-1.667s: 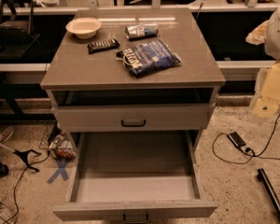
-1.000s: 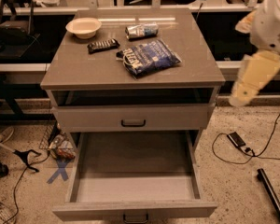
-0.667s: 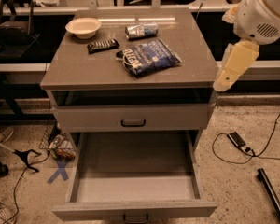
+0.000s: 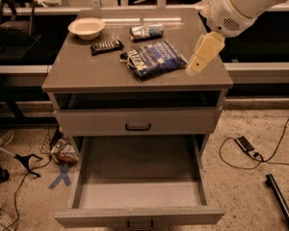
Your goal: Place blue chip bag into middle drawer
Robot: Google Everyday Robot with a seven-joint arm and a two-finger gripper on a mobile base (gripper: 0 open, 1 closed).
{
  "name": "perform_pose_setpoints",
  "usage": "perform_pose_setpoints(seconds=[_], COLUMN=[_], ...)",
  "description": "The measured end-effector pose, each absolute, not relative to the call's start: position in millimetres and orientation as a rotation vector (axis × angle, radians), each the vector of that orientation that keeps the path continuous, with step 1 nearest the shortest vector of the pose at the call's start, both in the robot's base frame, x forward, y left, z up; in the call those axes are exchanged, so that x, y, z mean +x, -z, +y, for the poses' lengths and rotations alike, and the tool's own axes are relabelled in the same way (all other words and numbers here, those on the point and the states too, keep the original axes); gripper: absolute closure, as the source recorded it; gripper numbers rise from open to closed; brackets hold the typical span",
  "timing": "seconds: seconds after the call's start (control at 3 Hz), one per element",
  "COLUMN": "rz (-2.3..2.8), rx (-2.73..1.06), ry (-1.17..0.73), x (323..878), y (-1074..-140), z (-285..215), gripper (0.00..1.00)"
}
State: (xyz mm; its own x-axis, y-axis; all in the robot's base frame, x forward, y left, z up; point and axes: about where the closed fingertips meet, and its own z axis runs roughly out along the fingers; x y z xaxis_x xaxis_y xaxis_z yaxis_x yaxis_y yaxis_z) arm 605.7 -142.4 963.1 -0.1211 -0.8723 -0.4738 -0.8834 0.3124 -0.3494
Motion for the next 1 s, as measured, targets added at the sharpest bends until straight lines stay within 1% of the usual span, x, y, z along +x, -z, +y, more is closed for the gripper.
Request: perform_pose_setpoints(seconds=[0.33, 0.67, 1.0], rz=[1.975, 1.997, 2.022], rx=[-1.561, -1.594, -1.604], ry=[-0.055, -0.03, -0.01], x=[638.4, 667.6, 695.4], y=[-948.7, -928.2, -910.6], z=[-115.5, -95.1, -89.0], gripper=[0.0, 0.0, 0.0])
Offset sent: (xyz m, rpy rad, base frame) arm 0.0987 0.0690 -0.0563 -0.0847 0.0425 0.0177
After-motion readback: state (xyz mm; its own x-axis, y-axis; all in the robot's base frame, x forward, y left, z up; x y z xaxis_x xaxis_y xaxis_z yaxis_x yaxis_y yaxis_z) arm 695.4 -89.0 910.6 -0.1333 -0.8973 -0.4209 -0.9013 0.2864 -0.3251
